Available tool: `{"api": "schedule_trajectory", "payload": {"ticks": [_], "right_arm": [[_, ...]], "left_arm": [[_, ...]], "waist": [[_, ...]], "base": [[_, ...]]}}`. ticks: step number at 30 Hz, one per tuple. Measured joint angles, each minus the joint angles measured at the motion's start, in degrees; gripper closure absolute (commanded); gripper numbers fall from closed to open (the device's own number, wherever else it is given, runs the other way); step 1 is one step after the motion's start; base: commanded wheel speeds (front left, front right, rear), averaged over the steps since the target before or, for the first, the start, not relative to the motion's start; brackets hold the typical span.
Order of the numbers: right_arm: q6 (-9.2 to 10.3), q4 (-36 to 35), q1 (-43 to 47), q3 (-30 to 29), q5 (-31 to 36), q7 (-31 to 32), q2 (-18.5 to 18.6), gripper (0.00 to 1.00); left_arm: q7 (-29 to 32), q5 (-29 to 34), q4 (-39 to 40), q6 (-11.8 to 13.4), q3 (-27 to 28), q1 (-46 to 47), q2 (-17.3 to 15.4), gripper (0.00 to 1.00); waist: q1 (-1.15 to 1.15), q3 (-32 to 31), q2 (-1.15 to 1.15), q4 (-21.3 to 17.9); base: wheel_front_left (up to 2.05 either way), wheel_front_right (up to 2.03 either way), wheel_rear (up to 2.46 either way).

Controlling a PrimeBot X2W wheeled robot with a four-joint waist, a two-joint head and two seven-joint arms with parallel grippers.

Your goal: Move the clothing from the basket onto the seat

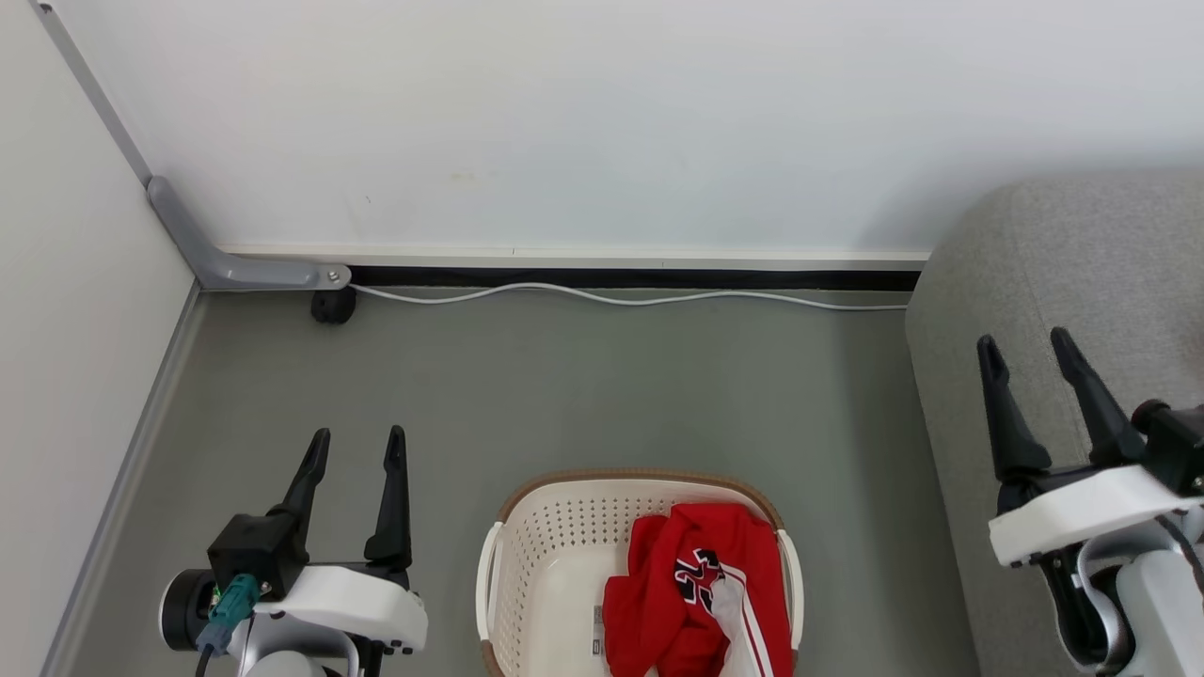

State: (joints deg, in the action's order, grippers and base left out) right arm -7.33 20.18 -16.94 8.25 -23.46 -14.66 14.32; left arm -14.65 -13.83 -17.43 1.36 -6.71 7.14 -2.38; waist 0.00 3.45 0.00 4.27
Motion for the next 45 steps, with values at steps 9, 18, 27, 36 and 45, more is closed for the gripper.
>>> {"api": "schedule_trajectory", "payload": {"ticks": [9,18,27,36,45], "right_arm": [[0.0,-2.67,6.76,0.07,2.79,0.0,-1.87,0.0],[0.0,-3.98,11.12,0.01,4.42,0.0,-3.34,0.0],[0.0,-4.65,12.23,-0.16,5.69,0.0,-3.54,0.0],[0.0,-5.03,12.17,-0.62,5.68,0.0,-3.72,0.0],[0.0,-7.3,10.04,-1.04,4.95,0.0,-3.43,0.0]], "left_arm": [[0.0,1.29,3.77,-0.88,1.55,-4.65,-0.01,0.0],[0.0,1.21,5.14,-0.94,1.8,-8.32,-0.08,0.0],[0.0,0.6,5.99,0.74,0.42,-10.17,-0.14,0.0],[0.0,0.59,6.49,1.09,-0.69,-10.23,-0.2,0.0],[0.0,-0.64,4.3,2.19,-4.35,-9.62,-0.27,0.0]], "waist": [[-0.01,-1.74,0.0,-2.16],[-0.01,-2.8,0.0,-4.58],[-0.01,-2.44,0.0,-5.35],[-0.01,-1.33,0.0,-5.4],[-0.01,2.44,0.0,-5.97]], "base": [[0.0,0.0,0.0],[0.0,0.0,0.0],[0.0,0.0,0.0],[0.0,0.0,0.0],[0.0,0.0,0.0]]}}
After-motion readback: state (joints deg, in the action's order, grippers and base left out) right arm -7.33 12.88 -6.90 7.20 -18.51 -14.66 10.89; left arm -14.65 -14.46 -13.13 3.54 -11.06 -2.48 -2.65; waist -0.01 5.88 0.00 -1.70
